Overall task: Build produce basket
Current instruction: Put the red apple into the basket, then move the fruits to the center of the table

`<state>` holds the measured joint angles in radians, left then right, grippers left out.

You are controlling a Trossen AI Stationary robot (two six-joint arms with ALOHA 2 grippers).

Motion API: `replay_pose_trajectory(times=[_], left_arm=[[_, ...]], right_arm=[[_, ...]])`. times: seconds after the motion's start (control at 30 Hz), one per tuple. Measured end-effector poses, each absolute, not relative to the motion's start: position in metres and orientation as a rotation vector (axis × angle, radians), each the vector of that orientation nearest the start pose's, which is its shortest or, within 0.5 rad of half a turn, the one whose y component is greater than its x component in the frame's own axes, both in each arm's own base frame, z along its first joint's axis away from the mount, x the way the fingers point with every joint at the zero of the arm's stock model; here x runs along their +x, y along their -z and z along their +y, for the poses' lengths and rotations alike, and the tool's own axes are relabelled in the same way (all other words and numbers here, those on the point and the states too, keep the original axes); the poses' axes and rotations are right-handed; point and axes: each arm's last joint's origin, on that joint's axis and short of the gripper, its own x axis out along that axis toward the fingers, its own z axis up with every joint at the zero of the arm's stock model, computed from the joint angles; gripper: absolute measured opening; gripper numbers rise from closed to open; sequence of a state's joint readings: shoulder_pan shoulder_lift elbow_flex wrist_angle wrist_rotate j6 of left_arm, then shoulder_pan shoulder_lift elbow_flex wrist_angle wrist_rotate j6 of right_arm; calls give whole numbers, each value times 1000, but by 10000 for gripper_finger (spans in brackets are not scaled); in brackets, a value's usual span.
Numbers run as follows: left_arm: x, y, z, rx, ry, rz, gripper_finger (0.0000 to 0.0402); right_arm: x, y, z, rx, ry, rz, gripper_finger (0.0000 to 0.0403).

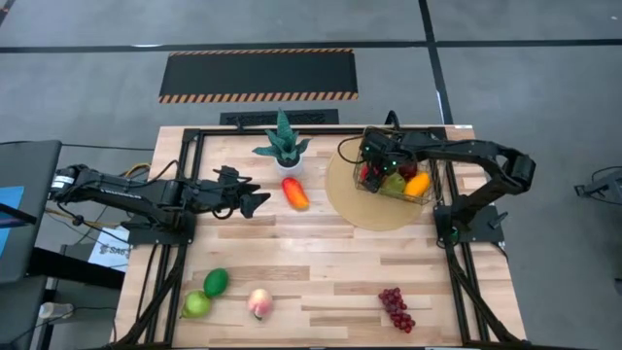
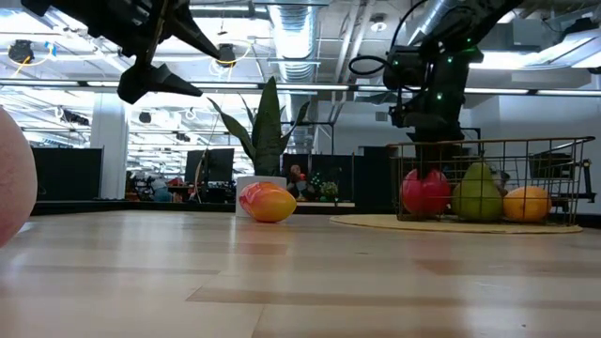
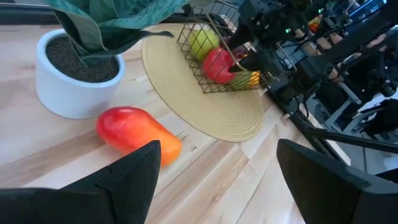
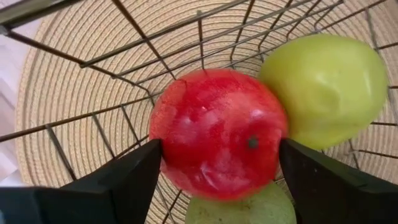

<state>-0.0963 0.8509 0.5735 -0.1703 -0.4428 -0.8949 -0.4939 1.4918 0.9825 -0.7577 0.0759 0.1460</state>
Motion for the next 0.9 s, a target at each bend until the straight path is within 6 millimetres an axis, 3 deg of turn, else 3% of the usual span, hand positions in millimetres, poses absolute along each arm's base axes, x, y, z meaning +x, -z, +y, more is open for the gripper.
replay_pose_trajectory(times=[0.23,0.4,0.5,0.7,0.9], left_arm=[[183,-252,-5,-749,-518,242,310],[183,-251,-5,-748,-515,254,322],[179,-255,-7,-736,-485,375,327],[167,-284,-17,-763,-387,695,327],[155,-301,-52,-894,-345,1042,327]], right_arm=[[238,-213,-131,390,554,1231,374],[243,-232,-134,373,536,1217,389],[247,-253,-136,350,523,1208,393],[250,-308,-132,281,479,1176,391],[244,-360,-123,239,466,1073,390]])
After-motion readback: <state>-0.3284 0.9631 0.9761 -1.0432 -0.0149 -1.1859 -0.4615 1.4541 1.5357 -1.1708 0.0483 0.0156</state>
